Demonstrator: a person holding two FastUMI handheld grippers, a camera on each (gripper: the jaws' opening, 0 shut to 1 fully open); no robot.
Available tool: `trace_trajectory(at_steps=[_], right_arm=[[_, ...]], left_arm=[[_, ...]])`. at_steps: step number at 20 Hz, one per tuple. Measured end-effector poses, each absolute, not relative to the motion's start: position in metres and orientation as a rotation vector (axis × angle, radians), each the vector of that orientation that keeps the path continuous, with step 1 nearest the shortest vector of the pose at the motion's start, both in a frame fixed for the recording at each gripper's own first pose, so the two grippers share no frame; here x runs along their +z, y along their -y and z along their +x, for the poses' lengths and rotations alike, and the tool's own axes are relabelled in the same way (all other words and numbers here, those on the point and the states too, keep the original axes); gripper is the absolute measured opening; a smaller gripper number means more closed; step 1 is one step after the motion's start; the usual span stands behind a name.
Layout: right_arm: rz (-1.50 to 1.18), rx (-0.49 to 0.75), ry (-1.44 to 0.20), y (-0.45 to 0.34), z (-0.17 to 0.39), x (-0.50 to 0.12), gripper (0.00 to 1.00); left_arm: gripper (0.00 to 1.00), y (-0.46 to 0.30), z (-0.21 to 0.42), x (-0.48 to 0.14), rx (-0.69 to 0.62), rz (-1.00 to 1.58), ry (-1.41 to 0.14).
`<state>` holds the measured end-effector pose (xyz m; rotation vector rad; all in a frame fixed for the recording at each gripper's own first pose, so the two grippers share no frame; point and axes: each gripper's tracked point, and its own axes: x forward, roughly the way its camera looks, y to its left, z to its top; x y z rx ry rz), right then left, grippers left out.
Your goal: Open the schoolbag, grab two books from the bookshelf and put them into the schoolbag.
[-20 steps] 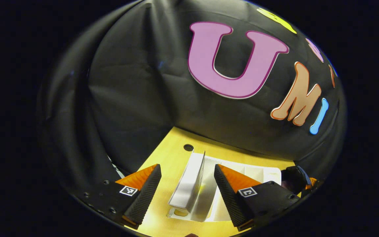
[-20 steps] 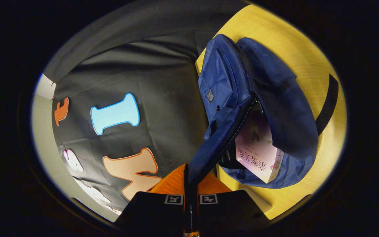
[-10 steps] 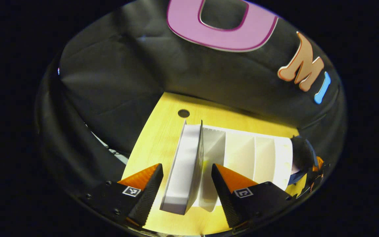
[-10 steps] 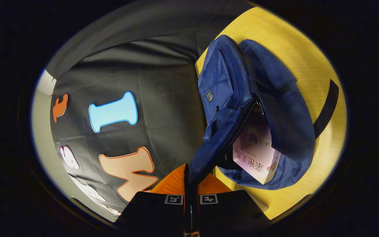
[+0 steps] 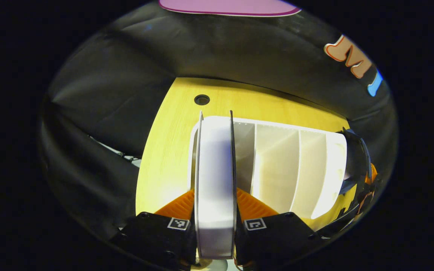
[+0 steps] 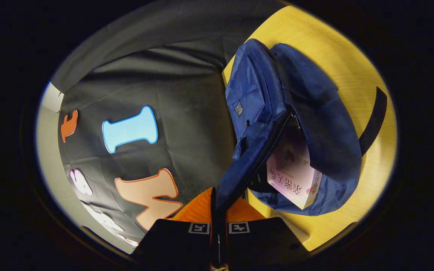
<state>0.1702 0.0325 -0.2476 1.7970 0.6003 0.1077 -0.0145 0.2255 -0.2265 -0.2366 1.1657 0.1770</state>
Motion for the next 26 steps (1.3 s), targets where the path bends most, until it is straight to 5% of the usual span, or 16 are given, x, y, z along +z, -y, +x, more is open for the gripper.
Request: trace_trajectory(at_steps=[9, 17, 26], right_arm=[[1.799, 0.113, -0.610, -0.030, 0.171, -0.247, 0.04], [1.830, 0.142, -0.610, -0.027, 0.170, -0.246, 0.04], [1.890, 0.154, -0.618, -0.018, 0.168, -0.244, 0.00]], left_arm=[[0.37, -0.224, -0.044, -0.188, 0.259, -0.316, -1.156], [0.36, -0.228, -0.072, -0.095, 0.341, -0.387, -0.936], [0.36, -0.137, -0.068, -0.040, 0.193, -0.462, -0.826]])
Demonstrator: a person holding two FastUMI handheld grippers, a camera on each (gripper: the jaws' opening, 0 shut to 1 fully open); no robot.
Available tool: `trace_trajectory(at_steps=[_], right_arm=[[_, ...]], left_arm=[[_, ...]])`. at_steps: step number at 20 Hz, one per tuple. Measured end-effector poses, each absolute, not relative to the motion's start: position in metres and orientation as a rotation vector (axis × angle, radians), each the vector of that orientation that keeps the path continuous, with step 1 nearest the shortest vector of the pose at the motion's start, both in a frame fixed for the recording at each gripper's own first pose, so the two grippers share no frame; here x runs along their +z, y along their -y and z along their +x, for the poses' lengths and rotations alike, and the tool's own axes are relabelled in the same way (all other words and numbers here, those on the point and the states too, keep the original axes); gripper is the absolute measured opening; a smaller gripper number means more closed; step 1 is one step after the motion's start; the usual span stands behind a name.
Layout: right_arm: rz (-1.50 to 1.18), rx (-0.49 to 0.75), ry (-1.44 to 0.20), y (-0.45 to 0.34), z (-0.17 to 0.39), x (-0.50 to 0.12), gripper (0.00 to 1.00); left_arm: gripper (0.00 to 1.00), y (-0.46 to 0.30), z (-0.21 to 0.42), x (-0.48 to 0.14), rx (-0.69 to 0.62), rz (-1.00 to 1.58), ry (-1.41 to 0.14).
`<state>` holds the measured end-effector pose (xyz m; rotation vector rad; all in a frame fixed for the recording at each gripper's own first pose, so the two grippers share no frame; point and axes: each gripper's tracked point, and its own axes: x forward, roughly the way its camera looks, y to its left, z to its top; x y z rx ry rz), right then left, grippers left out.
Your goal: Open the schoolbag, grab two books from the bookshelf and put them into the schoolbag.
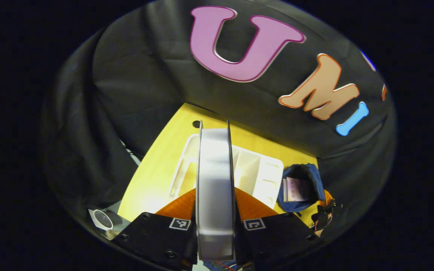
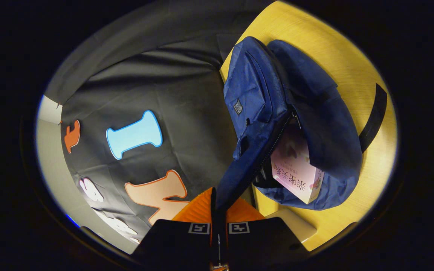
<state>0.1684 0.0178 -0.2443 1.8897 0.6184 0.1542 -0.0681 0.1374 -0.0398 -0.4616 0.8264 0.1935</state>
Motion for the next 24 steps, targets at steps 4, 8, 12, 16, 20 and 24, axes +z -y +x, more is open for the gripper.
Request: trace_trajectory(at_steps=[4, 8, 12, 16, 20, 24], right_arm=[[1.902, 0.159, -0.622, -0.017, 0.170, -0.244, 0.04], [1.913, 0.168, -0.622, -0.010, 0.166, -0.245, 0.04], [1.936, 0.168, -0.620, -0.007, 0.165, -0.244, 0.04], [1.956, 0.167, -0.621, -0.011, 0.168, -0.244, 0.04], [1.977, 0.165, -0.621, -0.008, 0.168, -0.242, 0.04], [2.003, 0.171, -0.631, -0.010, 0.170, -0.243, 0.04]], left_arm=[[0.36, -0.067, -0.042, -0.034, 0.047, -0.543, -0.771], [0.36, -0.005, -0.024, -0.039, -0.066, -0.625, -0.772], [0.36, 0.060, -0.002, -0.050, -0.180, -0.719, -0.754], [0.36, 0.120, 0.024, -0.088, -0.238, -0.768, -0.771], [0.35, 0.166, 0.051, -0.137, -0.267, -0.837, -0.765], [0.36, 0.204, 0.075, -0.176, -0.312, -0.863, -0.732]])
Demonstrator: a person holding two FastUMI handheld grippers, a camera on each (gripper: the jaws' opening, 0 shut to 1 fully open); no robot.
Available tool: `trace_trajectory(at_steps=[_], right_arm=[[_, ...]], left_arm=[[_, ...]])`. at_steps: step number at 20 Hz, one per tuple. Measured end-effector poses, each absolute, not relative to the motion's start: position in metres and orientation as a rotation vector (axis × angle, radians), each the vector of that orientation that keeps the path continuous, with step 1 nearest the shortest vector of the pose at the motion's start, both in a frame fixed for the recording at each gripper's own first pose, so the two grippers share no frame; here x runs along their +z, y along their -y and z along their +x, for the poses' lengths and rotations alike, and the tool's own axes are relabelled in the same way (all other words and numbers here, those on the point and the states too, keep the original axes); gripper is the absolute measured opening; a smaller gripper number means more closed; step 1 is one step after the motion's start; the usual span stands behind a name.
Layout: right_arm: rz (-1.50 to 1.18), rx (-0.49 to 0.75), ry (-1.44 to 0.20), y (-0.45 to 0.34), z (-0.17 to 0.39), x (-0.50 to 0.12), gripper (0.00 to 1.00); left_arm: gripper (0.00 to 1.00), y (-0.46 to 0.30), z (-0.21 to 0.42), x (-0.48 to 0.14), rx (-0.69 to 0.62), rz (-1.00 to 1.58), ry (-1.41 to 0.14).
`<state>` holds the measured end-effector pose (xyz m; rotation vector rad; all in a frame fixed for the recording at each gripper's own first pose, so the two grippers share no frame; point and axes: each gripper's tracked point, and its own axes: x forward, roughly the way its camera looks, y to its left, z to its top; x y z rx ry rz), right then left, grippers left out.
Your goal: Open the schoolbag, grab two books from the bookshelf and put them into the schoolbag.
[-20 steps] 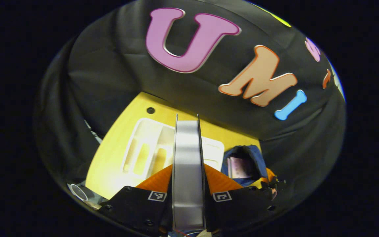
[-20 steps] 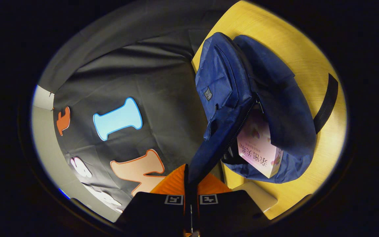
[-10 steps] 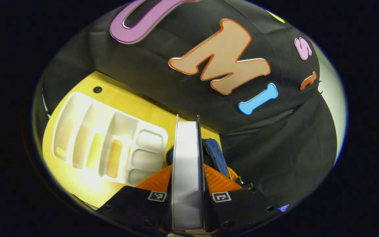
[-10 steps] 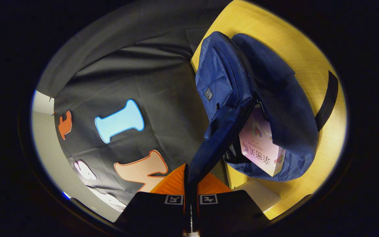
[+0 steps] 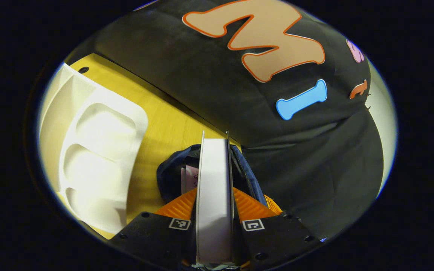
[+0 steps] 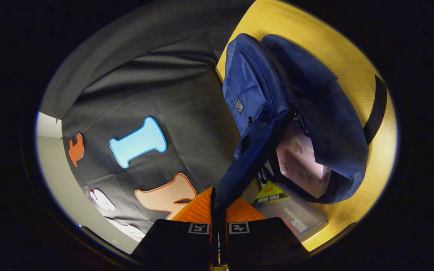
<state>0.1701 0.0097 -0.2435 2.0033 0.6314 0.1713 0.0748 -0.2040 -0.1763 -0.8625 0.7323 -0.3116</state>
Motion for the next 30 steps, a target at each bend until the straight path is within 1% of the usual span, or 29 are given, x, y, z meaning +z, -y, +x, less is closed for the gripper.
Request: trace_trajectory(at_steps=[1, 2, 4, 5, 6, 7, 8, 10, 11, 12, 13, 14, 15, 16, 17, 18, 19, 21, 22, 23, 24, 25, 26, 27, 29, 30], right_arm=[[2.008, 0.174, -0.636, -0.010, 0.171, -0.244, 0.04], [2.011, 0.173, -0.639, -0.011, 0.171, -0.245, 0.00], [2.026, 0.176, -0.636, -0.010, 0.173, -0.242, 0.00], [2.031, 0.177, -0.633, -0.010, 0.173, -0.242, 0.07], [2.034, 0.176, -0.633, -0.010, 0.174, -0.243, 0.07], [2.034, 0.174, -0.634, -0.010, 0.173, -0.244, 0.04], [2.035, 0.171, -0.633, -0.011, 0.174, -0.245, 0.04], [2.044, 0.175, -0.634, -0.013, 0.174, -0.245, 0.05], [2.042, 0.174, -0.637, -0.012, 0.173, -0.246, 0.07], [2.038, 0.175, -0.640, -0.013, 0.173, -0.247, 0.07], [2.035, 0.175, -0.642, -0.015, 0.172, -0.246, 0.04], [2.035, 0.178, -0.642, -0.015, 0.172, -0.246, 0.07], [2.035, 0.179, -0.640, -0.017, 0.172, -0.247, 0.04], [2.034, 0.179, -0.641, -0.018, 0.171, -0.248, 0.04], [2.034, 0.177, -0.641, -0.018, 0.170, -0.247, 0.07], [2.035, 0.175, -0.641, -0.017, 0.170, -0.246, 0.04], [2.037, 0.174, -0.640, -0.015, 0.169, -0.247, 0.04], [2.040, 0.172, -0.638, -0.010, 0.169, -0.247, 0.04], [2.040, 0.170, -0.639, -0.008, 0.169, -0.250, 0.04], [2.041, 0.169, -0.640, -0.009, 0.169, -0.248, 0.02], [2.041, 0.168, -0.642, -0.007, 0.168, -0.248, 0.04], [2.038, 0.166, -0.646, -0.007, 0.168, -0.248, 0.04], [2.034, 0.163, -0.652, -0.008, 0.167, -0.248, 0.01], [2.030, 0.160, -0.657, -0.006, 0.166, -0.247, 0.03], [2.014, 0.147, -0.691, -0.007, 0.164, -0.251, 0.07], [2.006, 0.139, -0.717, -0.006, 0.160, -0.255, 0.04]], left_arm=[[0.35, 0.216, 0.081, -0.181, -0.338, -0.882, -0.722], [0.36, 0.225, 0.086, -0.184, -0.359, -0.899, -0.708], [0.35, 0.243, 0.101, -0.193, -0.383, -0.917, -0.678], [0.36, 0.252, 0.108, -0.197, -0.395, -0.930, -0.671], [0.36, 0.256, 0.112, -0.201, -0.393, -0.953, -0.661], [0.35, 0.258, 0.119, -0.206, -0.382, -0.975, -0.647], [0.35, 0.262, 0.123, -0.216, -0.370, -0.989, -0.643], [0.36, 0.273, 0.132, -0.229, -0.348, -1.049, -0.641], [0.35, 0.277, 0.136, -0.232, -0.334, -1.083, -0.640], [0.35, 0.281, 0.141, -0.239, -0.313, -1.122, -0.634], [0.36, 0.286, 0.143, -0.245, -0.306, -1.152, -0.637], [0.36, 0.290, 0.144, -0.252, -0.306, -1.173, -0.643], [0.35, 0.296, 0.145, -0.254, -0.296, -1.176, -0.645], [0.35, 0.300, 0.146, -0.267, -0.294, -1.177, -0.656], [0.35, 0.305, 0.146, -0.273, -0.298, -1.171, -0.672], [0.36, 0.308, 0.147, -0.277, -0.292, -1.175, -0.672], [0.37, 0.308, 0.148, -0.277, -0.283, -1.168, -0.664], [0.40, 0.303, 0.147, -0.278, -0.263, -1.068, -0.678], [0.35, 0.303, 0.140, -0.281, -0.269, -0.999, -0.699], [0.51, 0.303, 0.133, -0.281, -0.278, -0.947, -0.718], [0.67, 0.301, 0.133, -0.279, -0.277, -0.904, -0.724], [0.84, 0.293, 0.128, -0.271, -0.280, -0.863, -0.719], [1.00, 0.289, 0.126, -0.268, -0.278, -0.824, -0.707], [0.95, 0.280, 0.119, -0.261, -0.275, -0.782, -0.700], [0.95, 0.267, 0.106, -0.249, -0.287, -0.686, -0.702], [0.91, 0.262, 0.096, -0.242, -0.312, -0.650, -0.723]])
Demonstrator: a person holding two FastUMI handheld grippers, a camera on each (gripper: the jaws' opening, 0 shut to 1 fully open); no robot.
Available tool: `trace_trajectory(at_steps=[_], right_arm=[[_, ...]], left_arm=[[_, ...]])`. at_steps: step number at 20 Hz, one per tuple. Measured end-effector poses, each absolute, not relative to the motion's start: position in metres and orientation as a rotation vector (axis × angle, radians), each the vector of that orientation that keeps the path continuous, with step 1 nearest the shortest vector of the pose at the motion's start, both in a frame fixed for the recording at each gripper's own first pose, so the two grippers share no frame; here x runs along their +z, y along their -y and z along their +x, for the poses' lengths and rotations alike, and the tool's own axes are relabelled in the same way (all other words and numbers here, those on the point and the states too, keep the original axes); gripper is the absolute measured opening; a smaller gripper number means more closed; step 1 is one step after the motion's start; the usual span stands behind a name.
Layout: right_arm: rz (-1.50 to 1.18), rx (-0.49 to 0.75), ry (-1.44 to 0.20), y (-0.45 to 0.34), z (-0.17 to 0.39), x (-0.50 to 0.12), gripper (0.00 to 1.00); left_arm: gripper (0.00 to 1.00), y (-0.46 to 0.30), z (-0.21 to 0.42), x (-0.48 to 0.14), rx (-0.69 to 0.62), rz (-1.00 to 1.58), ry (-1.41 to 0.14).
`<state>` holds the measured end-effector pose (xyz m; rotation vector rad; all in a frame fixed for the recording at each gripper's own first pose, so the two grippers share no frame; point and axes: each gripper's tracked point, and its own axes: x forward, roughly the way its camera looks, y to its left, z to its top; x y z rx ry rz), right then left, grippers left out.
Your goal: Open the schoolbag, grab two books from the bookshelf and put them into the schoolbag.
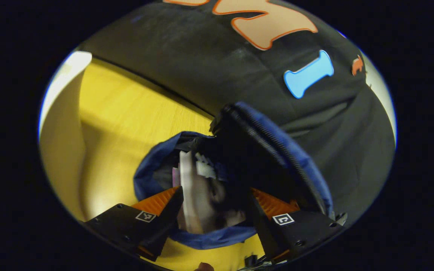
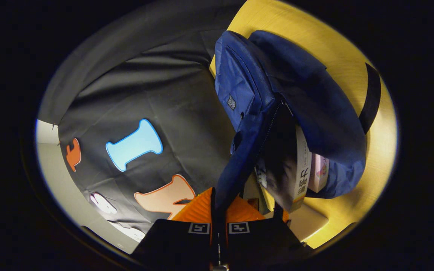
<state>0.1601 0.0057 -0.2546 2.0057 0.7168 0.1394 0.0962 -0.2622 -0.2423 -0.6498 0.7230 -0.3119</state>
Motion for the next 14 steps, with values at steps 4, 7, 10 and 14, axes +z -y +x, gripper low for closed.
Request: trace_trajectory(at_steps=[4, 7, 10, 14], right_arm=[[1.960, 0.112, -0.756, -0.004, 0.154, -0.259, 0.04], [1.891, 0.093, -0.810, -0.004, 0.139, -0.266, 0.09], [1.755, 0.118, -0.844, -0.010, 0.119, -0.263, 0.19], [1.479, 0.174, -0.828, -0.009, 0.088, -0.245, 0.65]], left_arm=[[0.95, 0.241, 0.066, -0.192, -0.387, -0.581, -0.703], [0.95, 0.225, 0.052, -0.148, -0.422, -0.548, -0.640], [0.95, 0.207, 0.039, -0.112, -0.442, -0.589, -0.585], [0.95, 0.156, 0.019, -0.095, -0.375, -0.553, -0.539]])
